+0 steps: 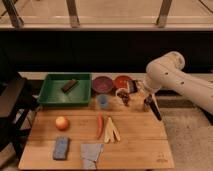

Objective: Place brush in red bowl

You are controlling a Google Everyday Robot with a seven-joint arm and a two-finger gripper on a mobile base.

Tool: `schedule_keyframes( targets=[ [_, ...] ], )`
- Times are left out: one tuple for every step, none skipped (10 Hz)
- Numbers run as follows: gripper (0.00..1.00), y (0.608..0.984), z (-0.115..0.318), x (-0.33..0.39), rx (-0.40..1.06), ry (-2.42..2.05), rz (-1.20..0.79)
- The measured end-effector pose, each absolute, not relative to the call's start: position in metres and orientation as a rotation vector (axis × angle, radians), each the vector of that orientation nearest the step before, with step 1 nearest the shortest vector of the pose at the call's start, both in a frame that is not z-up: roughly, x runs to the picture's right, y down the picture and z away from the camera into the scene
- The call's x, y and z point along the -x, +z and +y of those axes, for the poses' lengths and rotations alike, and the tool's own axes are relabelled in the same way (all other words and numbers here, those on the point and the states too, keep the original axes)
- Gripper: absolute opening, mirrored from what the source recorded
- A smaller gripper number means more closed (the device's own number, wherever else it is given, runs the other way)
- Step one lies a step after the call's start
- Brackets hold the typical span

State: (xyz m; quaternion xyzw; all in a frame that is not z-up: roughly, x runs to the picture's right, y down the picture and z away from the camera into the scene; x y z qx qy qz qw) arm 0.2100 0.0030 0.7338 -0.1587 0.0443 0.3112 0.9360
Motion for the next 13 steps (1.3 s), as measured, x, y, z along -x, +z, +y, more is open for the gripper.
schedule_keyframes(
  targets=[
    [0.00, 0.738, -0.014, -0.202, 0.306, 0.616, 0.089],
    [0.00, 0.743, -0.032, -0.196, 0.295, 0.604, 0.085],
    [0.00, 0.747, -0.050, -0.189, 0.296, 0.605, 0.071],
    [0.00, 0.752, -0.066, -0.177, 0.304, 0.604, 0.050],
    [0.00, 0.753, -0.072, -0.174, 0.308, 0.607, 0.043],
    [0.00, 0.754, -0.074, -0.174, 0.307, 0.609, 0.042],
    [0.00, 0.754, -0.074, -0.175, 0.308, 0.610, 0.042],
    [0.00, 0.754, -0.073, -0.175, 0.308, 0.609, 0.042],
    [0.00, 0.754, -0.073, -0.175, 0.308, 0.608, 0.045],
    [0.00, 0.754, -0.074, -0.178, 0.296, 0.612, 0.056],
    [0.00, 0.753, -0.080, -0.185, 0.260, 0.608, 0.066],
    [0.00, 0.752, -0.090, -0.199, 0.218, 0.597, 0.075],
    [0.00, 0.754, -0.106, -0.214, 0.171, 0.574, 0.085]
  ],
)
